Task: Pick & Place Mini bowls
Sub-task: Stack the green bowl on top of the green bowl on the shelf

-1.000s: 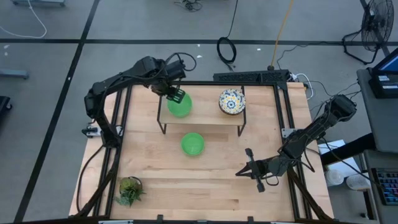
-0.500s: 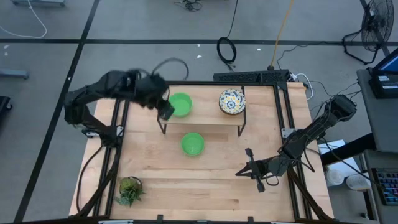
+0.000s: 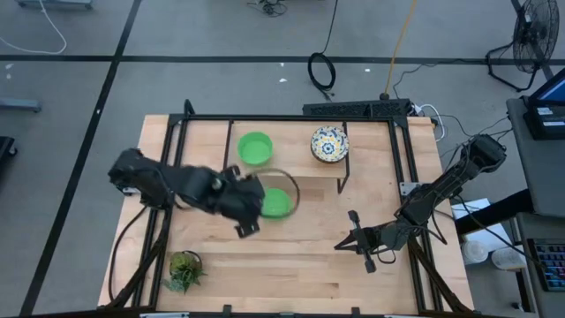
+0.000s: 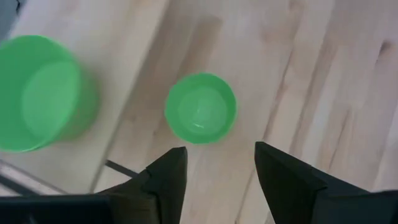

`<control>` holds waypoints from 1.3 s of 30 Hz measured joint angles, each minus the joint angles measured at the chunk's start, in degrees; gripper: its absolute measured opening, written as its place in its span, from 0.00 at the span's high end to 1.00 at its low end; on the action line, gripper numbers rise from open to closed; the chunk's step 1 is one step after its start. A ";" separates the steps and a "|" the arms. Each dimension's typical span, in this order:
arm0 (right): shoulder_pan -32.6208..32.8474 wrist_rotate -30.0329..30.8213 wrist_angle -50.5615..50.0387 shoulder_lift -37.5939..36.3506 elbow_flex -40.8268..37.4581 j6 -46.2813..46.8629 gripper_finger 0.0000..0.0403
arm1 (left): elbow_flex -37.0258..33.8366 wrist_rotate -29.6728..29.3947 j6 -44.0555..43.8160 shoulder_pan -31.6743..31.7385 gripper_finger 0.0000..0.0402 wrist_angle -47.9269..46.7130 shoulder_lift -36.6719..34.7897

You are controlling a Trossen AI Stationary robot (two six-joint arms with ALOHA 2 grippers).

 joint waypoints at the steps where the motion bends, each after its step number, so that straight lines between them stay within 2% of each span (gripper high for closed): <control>1: 0.00 0.00 0.02 0.00 0.00 0.00 1.00 | 0.00 -0.02 0.11 -0.59 0.52 0.06 1.35; 9: 0.00 0.02 -0.05 0.00 0.00 -0.02 1.00 | -0.02 -0.32 6.95 -2.70 0.52 0.12 11.21; 13: 0.00 0.02 -0.05 0.00 0.00 -0.02 1.00 | -0.04 0.05 7.38 -2.82 0.52 0.20 15.52; 18: 0.00 0.04 -0.07 0.00 0.00 -0.03 1.00 | -0.07 5.46 10.72 -2.18 0.52 0.84 19.82; 27: 0.00 0.04 -0.07 0.00 0.00 -0.04 1.00 | -0.07 6.81 16.14 1.58 0.52 7.73 21.27; 32: 0.00 -0.07 -0.07 0.00 0.00 0.02 1.00 | -0.29 9.62 18.91 4.29 0.52 8.78 21.25; 39: 0.00 -0.11 -0.11 0.00 0.00 -0.02 1.00 | -7.55 15.35 21.10 7.44 0.52 15.37 20.88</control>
